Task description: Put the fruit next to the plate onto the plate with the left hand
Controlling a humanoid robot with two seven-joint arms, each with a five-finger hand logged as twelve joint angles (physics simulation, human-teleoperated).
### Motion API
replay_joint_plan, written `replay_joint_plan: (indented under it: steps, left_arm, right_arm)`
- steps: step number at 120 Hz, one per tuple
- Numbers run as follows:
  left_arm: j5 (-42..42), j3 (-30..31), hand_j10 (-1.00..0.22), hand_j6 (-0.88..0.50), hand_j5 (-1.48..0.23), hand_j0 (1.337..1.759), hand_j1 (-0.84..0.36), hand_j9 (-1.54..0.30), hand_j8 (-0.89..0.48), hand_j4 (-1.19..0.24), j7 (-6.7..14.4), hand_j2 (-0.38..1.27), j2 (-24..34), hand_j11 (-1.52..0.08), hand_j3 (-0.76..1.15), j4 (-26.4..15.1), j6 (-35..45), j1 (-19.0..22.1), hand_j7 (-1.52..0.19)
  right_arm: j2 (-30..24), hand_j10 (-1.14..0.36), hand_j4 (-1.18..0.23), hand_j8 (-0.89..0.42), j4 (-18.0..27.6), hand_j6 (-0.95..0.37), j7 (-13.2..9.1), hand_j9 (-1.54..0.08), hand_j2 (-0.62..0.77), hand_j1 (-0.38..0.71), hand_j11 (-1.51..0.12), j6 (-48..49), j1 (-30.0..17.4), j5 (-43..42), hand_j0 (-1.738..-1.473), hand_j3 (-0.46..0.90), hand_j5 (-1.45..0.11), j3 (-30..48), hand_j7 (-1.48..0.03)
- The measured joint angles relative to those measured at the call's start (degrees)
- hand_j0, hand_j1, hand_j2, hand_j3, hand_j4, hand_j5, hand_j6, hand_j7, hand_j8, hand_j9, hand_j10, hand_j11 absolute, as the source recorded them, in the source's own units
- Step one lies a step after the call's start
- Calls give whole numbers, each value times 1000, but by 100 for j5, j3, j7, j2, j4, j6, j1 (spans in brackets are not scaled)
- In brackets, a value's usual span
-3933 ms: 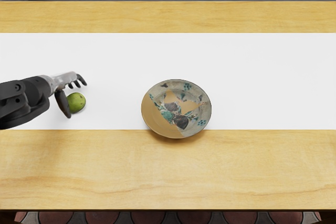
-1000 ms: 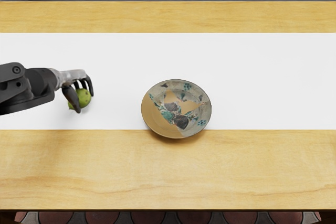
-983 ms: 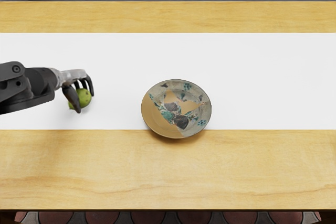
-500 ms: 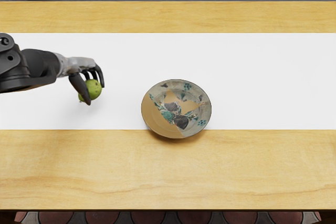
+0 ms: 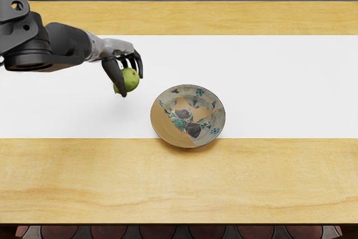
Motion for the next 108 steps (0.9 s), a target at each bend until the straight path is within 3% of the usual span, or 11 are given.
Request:
replay_joint_plan:
  steps: [14,48,108]
  left_arm:
    - [-127,10,-593,-369,-1037,1650,-350,-1030,-385,-531,1,425,-144,-1034,0,11,-26,-123,-1028]
    - [-299,23,-565,-335,-1064,1648,-372,-1051,-356,-499,1,424,-795,-1058,0,138,-29,-479,-1051]
    - [-368,52,-568,-322,-1110,1646,-360,-1098,-347,-494,1,419,-1879,-1105,0,610,49,-599,-1102]
  right_arm:
    - [0,-27,-27,-27,0,-27,0,-35,-5,-317,-35,1,1,0,-1658,0,-35,0,-35]
    - [0,-27,-27,-27,-3,-27,0,-35,-5,-317,-35,0,2,0,-1658,0,-35,0,-35]
    - [0,-26,-26,-26,-6,-26,0,-34,-5,-317,-34,2,2,0,-1658,0,-34,-9,-34]
